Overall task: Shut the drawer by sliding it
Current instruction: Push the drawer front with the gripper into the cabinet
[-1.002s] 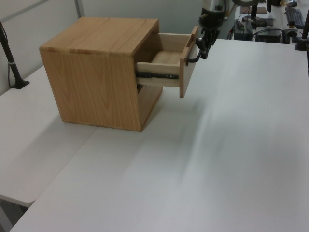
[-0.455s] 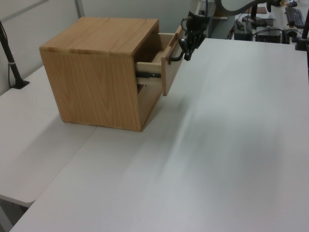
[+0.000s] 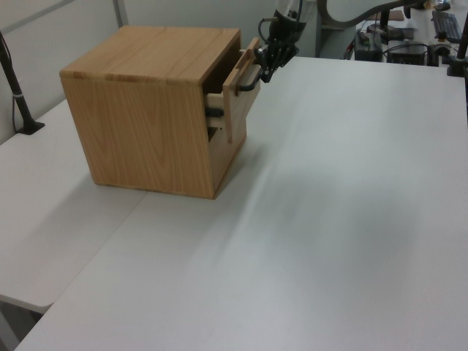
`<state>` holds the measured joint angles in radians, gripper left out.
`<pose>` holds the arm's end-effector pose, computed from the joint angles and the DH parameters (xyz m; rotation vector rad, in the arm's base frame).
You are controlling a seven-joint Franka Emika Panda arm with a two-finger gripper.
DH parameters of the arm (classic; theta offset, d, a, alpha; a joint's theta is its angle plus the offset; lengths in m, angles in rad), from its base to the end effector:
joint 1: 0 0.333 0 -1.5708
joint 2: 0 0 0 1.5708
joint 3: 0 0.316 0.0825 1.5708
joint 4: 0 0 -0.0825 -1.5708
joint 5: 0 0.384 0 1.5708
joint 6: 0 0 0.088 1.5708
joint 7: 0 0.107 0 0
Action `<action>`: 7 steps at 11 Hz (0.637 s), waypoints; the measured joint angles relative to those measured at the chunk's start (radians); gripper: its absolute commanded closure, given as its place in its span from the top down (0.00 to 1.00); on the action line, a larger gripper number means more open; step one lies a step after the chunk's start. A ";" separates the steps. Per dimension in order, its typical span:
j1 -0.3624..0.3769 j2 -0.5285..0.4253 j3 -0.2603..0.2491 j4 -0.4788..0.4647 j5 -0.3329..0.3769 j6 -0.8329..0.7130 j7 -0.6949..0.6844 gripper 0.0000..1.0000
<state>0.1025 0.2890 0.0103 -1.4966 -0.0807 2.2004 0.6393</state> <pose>0.6816 0.0735 0.5488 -2.9009 0.7311 -0.6253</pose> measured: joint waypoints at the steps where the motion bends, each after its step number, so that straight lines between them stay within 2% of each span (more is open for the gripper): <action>1: 0.000 0.019 0.000 0.018 -0.021 0.020 0.029 0.00; 7: -0.001 0.086 0.000 0.046 -0.128 0.168 0.280 0.00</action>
<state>0.1013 0.3753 0.0103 -1.4510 -0.2087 2.3681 0.9192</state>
